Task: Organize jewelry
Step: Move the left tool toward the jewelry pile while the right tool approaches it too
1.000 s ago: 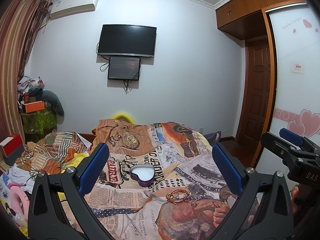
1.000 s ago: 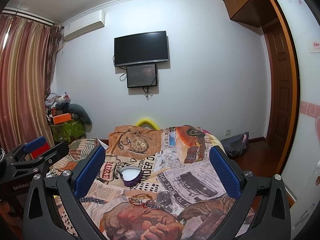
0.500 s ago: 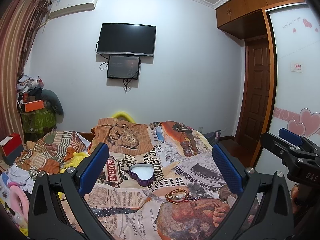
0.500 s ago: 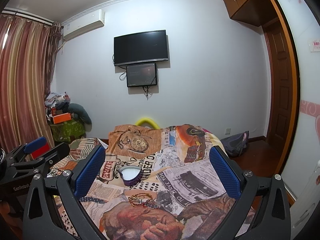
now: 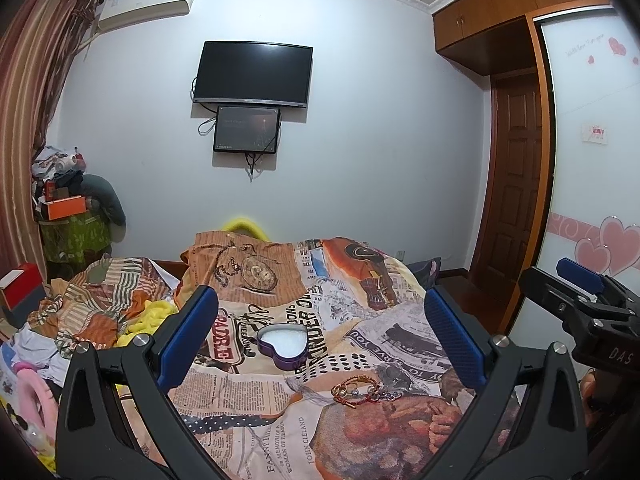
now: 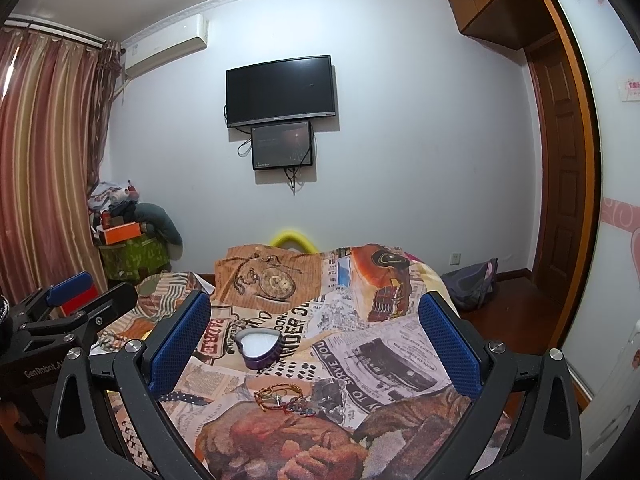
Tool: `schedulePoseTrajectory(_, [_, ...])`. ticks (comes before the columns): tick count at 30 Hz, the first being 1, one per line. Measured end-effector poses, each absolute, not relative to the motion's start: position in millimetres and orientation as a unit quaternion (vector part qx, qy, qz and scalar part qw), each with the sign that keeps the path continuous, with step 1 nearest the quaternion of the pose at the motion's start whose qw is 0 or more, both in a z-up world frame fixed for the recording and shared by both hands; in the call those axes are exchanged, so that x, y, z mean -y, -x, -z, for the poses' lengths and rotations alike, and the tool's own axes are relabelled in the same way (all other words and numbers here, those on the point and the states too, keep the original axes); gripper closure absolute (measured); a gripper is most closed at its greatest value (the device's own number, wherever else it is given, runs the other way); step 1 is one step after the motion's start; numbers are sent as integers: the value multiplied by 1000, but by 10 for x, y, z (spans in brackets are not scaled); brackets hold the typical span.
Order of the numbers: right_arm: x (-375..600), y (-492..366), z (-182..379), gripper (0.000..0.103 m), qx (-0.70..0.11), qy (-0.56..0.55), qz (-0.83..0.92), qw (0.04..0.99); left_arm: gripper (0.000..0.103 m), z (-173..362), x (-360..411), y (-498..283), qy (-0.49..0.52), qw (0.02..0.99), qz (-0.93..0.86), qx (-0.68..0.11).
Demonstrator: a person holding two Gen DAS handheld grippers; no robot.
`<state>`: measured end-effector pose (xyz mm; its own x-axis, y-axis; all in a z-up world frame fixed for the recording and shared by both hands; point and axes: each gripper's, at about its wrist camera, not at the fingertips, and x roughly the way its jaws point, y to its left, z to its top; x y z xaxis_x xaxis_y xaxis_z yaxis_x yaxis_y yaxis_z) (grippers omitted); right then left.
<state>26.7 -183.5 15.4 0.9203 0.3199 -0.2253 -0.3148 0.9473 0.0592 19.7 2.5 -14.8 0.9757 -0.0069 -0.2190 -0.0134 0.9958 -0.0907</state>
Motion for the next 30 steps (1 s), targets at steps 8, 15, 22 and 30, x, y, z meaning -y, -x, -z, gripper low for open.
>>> schedulePoseTrajectory(8, [1820, -371, -102, 0, -133, -9, -159, 978, 0, 232, -41, -374, 44, 991, -4, -127])
schedulePoseTrajectory(15, [1858, -584, 81, 0, -167, -5, -141, 976, 0, 450, -110, -682, 48, 984, -16, -173])
schedulePoseTrajectory(22, [1921, -819, 311, 0, -216, -1, -132, 967, 1, 844, -183, -1031, 46, 969, -15, -241])
schedulePoseTrajectory(30, [1942, -1110, 652, 0, -289, 16, -155, 945, 28, 1394, -230, -1402, 51, 939, 20, -339])
